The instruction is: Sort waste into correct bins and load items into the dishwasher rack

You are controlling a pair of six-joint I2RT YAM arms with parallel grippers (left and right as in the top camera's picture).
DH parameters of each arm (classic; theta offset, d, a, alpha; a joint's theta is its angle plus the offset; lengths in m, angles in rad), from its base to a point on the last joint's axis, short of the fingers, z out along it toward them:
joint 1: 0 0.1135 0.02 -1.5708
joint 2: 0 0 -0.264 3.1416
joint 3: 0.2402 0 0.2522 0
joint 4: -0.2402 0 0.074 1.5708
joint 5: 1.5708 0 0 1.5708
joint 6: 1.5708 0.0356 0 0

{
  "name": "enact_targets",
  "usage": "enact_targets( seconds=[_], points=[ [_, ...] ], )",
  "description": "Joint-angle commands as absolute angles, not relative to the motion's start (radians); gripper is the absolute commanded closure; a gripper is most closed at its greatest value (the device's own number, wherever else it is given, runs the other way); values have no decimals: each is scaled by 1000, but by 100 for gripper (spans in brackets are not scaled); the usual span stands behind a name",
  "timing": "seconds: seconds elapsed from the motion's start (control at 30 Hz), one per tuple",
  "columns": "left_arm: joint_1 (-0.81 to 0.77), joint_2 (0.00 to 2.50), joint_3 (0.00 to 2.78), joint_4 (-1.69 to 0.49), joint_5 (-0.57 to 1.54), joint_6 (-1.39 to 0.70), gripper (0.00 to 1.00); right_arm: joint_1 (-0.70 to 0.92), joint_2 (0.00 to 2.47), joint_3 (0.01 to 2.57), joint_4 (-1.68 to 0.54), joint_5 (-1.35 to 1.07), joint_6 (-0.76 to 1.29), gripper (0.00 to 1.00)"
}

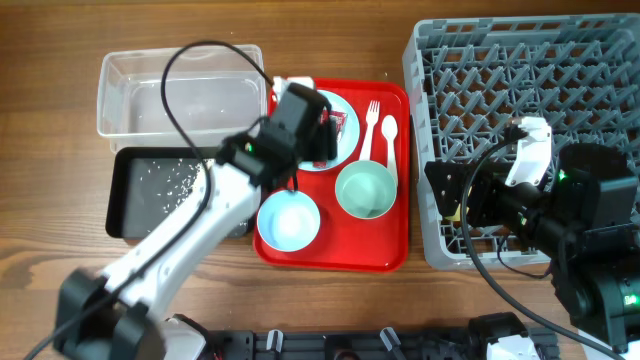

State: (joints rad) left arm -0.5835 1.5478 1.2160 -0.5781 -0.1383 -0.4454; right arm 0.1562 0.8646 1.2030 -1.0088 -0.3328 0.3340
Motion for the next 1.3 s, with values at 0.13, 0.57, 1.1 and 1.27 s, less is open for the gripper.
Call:
enact_targets(
  seconds=[0.13,0.57,1.1,1.27],
  points=[
    [-507,1909,1217,-394,-167,-373,22,156,864,1203,-1007,-334,315,0],
    [-423,1559,1323,-590,-350,-366,96,156,864,1203,-1009,-334,315,0],
    [-554,1880,1352,-482,-53,-239,18,156,864,1203,-1010,-334,315,0],
    [-567,2036,1352,-410,-34,-239,31,156,865,1203,-1010,-334,318,0]
  ],
)
